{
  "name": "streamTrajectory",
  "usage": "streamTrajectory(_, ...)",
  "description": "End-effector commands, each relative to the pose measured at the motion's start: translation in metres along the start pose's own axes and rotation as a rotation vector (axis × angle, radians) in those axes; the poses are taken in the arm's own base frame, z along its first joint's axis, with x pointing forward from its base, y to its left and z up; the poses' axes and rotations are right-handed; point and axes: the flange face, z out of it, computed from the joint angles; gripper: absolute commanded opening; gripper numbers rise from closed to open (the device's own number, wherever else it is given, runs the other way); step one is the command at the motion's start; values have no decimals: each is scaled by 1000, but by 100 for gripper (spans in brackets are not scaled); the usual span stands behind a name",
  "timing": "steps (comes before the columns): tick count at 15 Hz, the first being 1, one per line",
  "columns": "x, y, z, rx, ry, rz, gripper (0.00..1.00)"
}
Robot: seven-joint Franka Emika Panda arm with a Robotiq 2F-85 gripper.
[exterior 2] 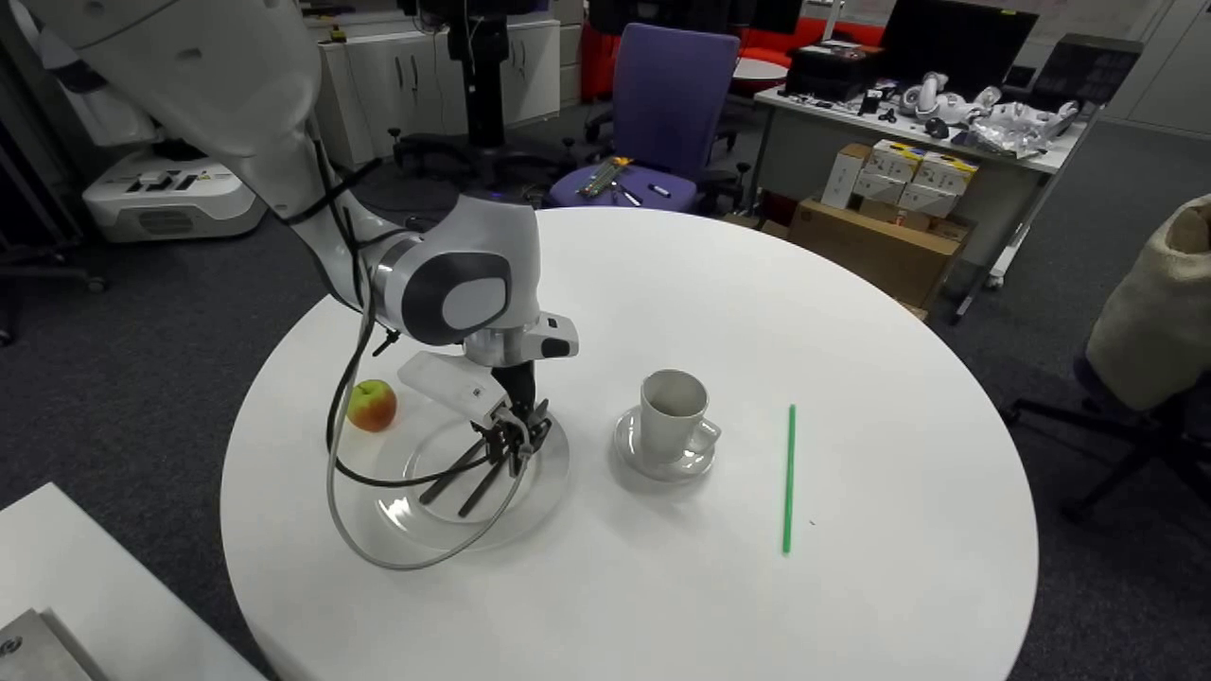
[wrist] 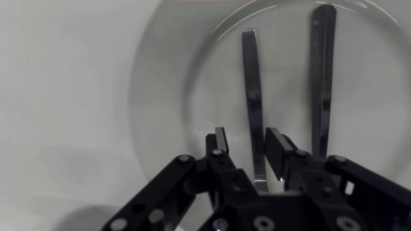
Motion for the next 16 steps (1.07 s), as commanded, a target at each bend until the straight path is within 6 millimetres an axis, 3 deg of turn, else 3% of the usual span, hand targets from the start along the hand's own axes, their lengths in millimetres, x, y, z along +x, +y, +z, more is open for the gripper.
streamTrajectory(1,1,4,-4,-15,26,10,32)
streamTrajectory(6,1,4,-5,-16,25,10,27)
streamTrajectory(8,1,4,-5,-15,25,9,17)
streamTrajectory(9,1,4,-4,-16,25,10,6)
streamTrajectory(12,1,4,-5,-15,26,10,0)
streamTrajectory(16,2,4,-5,-17,27,10,2)
